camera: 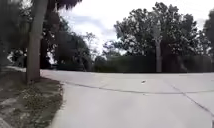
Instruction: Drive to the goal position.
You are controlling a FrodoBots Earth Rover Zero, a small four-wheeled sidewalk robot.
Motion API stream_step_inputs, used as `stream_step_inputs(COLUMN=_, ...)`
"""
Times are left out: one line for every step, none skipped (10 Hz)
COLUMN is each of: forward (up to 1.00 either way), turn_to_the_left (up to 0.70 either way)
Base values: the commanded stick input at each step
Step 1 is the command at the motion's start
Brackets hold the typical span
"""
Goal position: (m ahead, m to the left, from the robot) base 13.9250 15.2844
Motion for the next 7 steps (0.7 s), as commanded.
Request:
stream_step_inputs(forward=0.85, turn_to_the_left=0.0)
stream_step_inputs(forward=0.85, turn_to_the_left=0.0)
stream_step_inputs(forward=0.85, turn_to_the_left=0.0)
stream_step_inputs(forward=0.85, turn_to_the_left=0.0)
stream_step_inputs(forward=0.85, turn_to_the_left=0.0)
stream_step_inputs(forward=0.85, turn_to_the_left=0.0)
stream_step_inputs(forward=0.85, turn_to_the_left=0.0)
